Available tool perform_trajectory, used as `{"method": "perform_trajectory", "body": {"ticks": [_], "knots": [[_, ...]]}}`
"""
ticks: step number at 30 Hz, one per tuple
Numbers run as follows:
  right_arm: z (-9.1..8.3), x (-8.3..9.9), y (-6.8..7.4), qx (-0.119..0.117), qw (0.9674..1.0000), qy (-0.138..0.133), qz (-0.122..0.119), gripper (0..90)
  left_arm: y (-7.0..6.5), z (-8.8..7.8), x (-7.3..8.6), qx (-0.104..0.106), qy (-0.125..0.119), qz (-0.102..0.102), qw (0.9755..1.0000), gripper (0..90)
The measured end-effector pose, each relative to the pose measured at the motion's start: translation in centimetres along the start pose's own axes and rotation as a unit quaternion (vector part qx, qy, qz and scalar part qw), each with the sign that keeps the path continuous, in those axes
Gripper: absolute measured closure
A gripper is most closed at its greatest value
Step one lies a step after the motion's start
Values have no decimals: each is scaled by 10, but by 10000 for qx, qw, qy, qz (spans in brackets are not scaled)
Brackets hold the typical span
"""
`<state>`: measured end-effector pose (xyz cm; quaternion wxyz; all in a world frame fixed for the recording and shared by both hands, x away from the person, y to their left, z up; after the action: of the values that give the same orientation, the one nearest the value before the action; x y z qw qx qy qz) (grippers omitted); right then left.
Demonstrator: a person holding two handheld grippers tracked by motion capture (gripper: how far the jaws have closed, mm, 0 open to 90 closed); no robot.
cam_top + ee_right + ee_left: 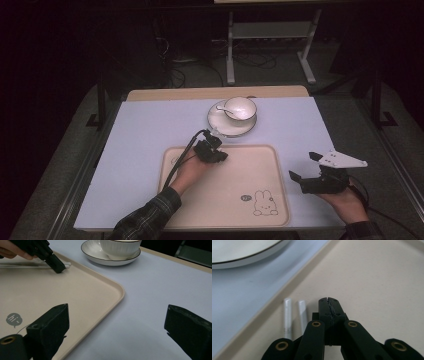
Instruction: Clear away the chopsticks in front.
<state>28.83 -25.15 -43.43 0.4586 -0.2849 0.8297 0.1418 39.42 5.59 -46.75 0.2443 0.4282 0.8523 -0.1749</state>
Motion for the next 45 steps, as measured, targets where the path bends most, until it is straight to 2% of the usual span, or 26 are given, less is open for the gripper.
{"method": "perform_trajectory", "body": {"ticks": [10, 14, 22, 35, 45], "knots": [[0, 0, 1, 6, 10000, -5, -25, 53, 23, -11, 12, -167, -55, -289, 9994, 898], [-1, 0, 0, 8, 10000, -19, -8, 53, 28, -17, 19, -214, -25, -364, 9991, 898], [-1, -1, 0, 9, 10000, -24, -4, 53, 31, -33, 40, -166, 36, -512, 9985, 898], [-1, -2, 0, 13, 10000, -41, -3, 53, 39, -63, 80, -250, 103, -799, 9964, 897], [0, -2, 0, 17, 10000, -28, -1, 53, 39, -78, 102, -298, 110, -958, 9949, 897]]}}
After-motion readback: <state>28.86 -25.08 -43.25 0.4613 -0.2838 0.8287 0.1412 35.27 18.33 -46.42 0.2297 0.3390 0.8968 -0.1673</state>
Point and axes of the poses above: each handheld gripper's, and its own axes: z roughly forward along the jaws, x roughly out of its underside, y roughly to its left, the point moved 4 cm from there along z, roughly forward along the jaws, and after that the axes turned 3 degrees about y, right-handed, at the moved point
